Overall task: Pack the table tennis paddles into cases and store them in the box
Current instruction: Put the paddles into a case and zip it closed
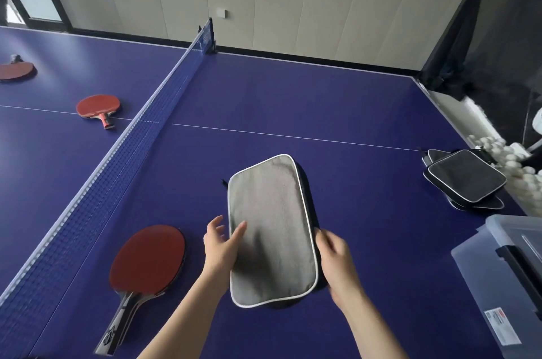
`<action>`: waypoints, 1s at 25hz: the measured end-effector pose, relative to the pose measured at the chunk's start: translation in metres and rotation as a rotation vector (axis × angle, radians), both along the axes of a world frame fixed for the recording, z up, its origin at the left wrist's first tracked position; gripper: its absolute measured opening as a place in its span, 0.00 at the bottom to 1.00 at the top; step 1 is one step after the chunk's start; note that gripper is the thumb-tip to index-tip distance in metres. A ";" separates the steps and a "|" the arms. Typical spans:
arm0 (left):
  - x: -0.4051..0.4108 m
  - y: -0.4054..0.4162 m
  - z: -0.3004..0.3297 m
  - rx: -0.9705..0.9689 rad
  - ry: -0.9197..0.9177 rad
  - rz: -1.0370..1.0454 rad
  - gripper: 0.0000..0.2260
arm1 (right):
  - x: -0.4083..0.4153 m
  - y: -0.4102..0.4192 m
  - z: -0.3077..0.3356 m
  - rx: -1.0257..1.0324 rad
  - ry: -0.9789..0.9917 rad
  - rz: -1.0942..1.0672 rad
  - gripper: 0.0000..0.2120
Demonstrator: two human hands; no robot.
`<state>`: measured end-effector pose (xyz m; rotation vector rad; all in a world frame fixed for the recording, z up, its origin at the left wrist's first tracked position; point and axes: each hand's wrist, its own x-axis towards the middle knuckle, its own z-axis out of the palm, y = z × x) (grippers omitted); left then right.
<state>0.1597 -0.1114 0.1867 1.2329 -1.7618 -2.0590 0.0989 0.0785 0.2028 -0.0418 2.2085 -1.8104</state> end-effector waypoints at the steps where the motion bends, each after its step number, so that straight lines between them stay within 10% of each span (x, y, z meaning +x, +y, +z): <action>1: -0.002 0.007 0.006 -0.063 0.003 -0.069 0.28 | 0.001 -0.003 0.001 0.083 0.114 -0.014 0.17; 6: -0.011 0.052 0.028 0.093 0.089 -0.382 0.24 | 0.021 -0.023 -0.005 0.279 0.322 0.044 0.17; 18: 0.008 0.013 0.005 0.045 0.125 -0.247 0.11 | 0.005 -0.008 -0.025 0.316 0.343 0.067 0.17; 25: 0.041 -0.057 -0.046 -0.144 -0.120 -0.012 0.11 | -0.023 0.048 -0.054 0.245 -0.084 -0.113 0.21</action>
